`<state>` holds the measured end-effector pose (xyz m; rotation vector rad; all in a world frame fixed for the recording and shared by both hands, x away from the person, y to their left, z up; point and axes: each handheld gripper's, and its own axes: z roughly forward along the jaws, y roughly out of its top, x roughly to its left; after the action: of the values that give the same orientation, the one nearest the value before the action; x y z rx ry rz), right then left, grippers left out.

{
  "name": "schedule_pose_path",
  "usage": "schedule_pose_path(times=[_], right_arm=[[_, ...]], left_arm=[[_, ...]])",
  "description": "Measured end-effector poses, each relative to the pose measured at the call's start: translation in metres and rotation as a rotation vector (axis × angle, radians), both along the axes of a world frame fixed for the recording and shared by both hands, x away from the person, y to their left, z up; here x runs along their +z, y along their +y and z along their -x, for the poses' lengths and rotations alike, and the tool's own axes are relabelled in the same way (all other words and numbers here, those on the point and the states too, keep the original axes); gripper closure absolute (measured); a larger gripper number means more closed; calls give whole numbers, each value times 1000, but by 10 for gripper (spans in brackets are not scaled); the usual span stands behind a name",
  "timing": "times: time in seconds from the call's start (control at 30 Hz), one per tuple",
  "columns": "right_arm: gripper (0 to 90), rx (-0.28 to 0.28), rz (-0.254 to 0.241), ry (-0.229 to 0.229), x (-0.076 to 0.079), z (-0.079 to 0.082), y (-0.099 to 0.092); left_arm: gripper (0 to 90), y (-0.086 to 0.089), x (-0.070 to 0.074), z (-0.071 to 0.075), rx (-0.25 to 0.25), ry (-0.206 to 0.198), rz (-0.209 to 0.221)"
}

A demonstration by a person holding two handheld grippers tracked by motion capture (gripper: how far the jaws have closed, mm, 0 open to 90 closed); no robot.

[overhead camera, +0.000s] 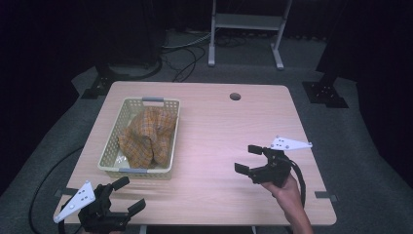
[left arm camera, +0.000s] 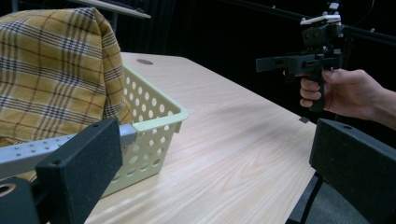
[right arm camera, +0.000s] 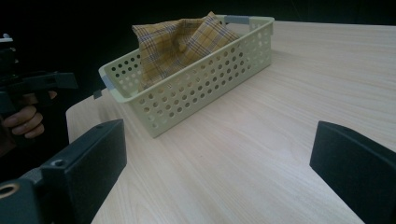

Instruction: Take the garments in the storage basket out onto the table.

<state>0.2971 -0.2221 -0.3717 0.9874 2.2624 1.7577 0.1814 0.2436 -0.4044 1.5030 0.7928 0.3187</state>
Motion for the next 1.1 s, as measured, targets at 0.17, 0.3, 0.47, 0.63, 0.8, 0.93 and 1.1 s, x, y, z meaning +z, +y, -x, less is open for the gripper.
schedule_pose_path(times=[0.17,0.3,0.47,0.63,0.8,0.93,1.1], right_arm=[[36,13,2,2,1,-4,7],[36,16,-3,-4,3,-7,12],[36,27,0,0,3,-10,19],[36,44,-6,0,4,-13,27],[36,52,-6,7,4,-16,31],[36,59,-4,6,7,-18,35],[36,67,14,3,9,-21,43]], left_arm=[[27,1,0,0,2,0,0],[27,1,0,1,1,-2,1],[27,1,0,1,-1,-1,5],[27,2,0,1,-2,0,6],[26,2,1,0,-5,-1,2],[27,2,1,1,-5,-2,4],[26,1,1,1,-4,-2,7]])
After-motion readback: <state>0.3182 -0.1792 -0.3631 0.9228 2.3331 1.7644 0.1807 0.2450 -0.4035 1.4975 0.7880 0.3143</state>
